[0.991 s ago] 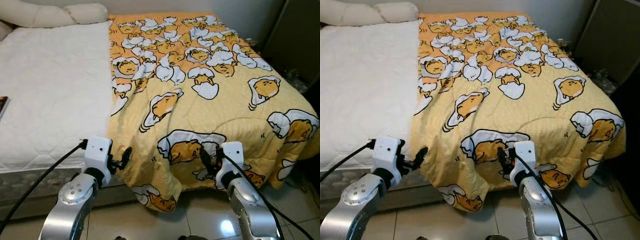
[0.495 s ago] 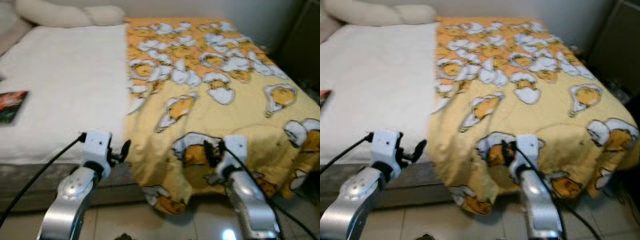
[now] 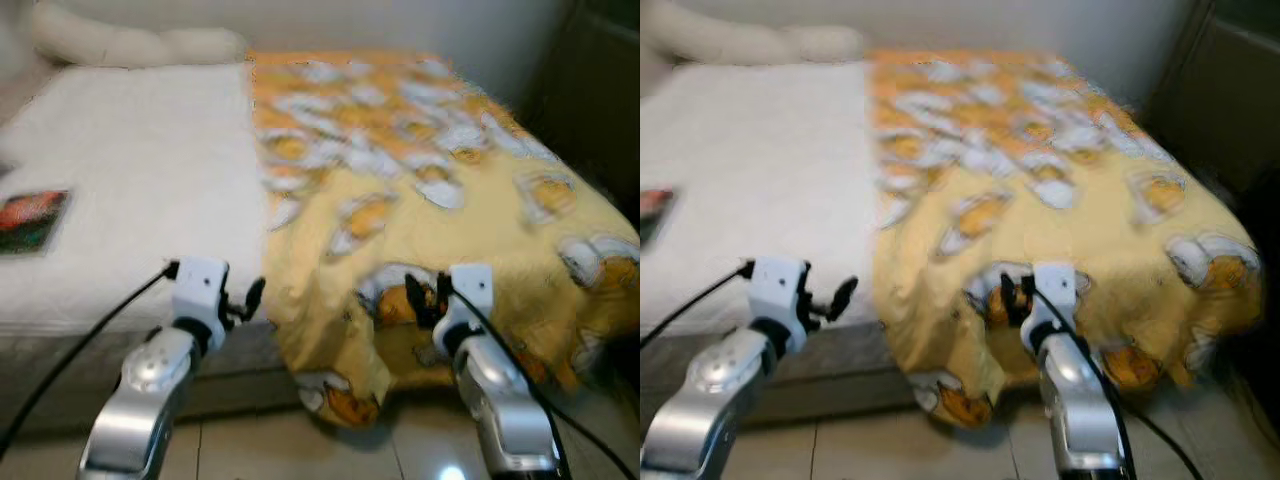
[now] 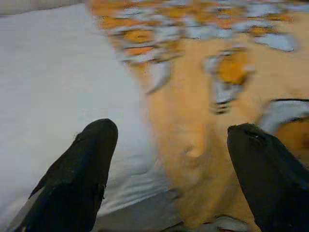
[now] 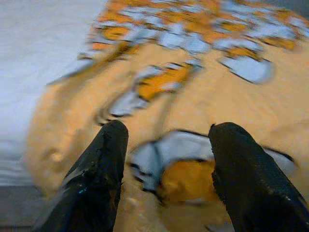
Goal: Clean up the room
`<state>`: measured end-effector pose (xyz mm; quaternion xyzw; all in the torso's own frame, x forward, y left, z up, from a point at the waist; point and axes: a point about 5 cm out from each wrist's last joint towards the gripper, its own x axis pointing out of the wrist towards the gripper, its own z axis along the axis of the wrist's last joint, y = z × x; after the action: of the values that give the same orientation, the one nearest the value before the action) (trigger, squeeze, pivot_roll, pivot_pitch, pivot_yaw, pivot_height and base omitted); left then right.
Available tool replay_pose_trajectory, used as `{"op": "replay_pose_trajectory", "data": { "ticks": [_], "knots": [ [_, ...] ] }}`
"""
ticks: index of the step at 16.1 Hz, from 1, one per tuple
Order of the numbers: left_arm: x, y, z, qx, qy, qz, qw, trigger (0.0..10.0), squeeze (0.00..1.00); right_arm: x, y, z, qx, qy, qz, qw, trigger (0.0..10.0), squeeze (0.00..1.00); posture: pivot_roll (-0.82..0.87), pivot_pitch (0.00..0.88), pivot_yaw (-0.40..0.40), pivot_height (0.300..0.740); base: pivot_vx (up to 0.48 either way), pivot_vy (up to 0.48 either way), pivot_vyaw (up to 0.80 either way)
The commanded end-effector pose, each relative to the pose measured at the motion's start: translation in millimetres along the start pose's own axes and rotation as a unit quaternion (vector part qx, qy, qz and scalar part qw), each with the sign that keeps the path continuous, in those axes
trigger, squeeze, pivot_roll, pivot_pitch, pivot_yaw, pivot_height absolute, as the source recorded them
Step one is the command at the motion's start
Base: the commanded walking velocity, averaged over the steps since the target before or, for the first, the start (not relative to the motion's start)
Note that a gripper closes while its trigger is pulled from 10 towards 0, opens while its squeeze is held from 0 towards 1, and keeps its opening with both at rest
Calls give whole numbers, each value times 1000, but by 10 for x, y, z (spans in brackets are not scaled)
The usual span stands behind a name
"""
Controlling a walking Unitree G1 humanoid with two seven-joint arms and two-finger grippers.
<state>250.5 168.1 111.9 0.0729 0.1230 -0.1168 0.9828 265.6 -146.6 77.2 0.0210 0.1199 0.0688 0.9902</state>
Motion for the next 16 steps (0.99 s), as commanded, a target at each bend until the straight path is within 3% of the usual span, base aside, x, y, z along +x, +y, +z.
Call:
{"op": "replay_pose_trajectory", "data": {
  "ticks": [1, 3, 9, 16],
  "knots": [
    [-1, 1, -36, 1, 8, 2, 1000, 10000, 0, 27, 11, 65, 10, -12, 8, 1000, 10000, 0, -31, 0, -2, 740, 0, 409, 0],
    [-12, 37, -42, 4, 9, 9, 1000, 10000, 0, 8, 20, 22, 31, -6, 11, 999, 10000, 0, -17, 0, -6, 740, 0, 409, 0],
    [-58, 51, -78, -4, 10, 12, 1000, 10000, 0, -15, 29, -14, 35, 5, 14, 999, 10000, 0, -19, 0, -2, 740, 0, 387, 0],
    [-81, 44, -120, -31, 2, 24, 999, 10000, 0, -12, 83, -26, 27, 8, 29, 999, 10000, 0, -3, 0, -13, 740, 0, 0, 0]
  ]
}}
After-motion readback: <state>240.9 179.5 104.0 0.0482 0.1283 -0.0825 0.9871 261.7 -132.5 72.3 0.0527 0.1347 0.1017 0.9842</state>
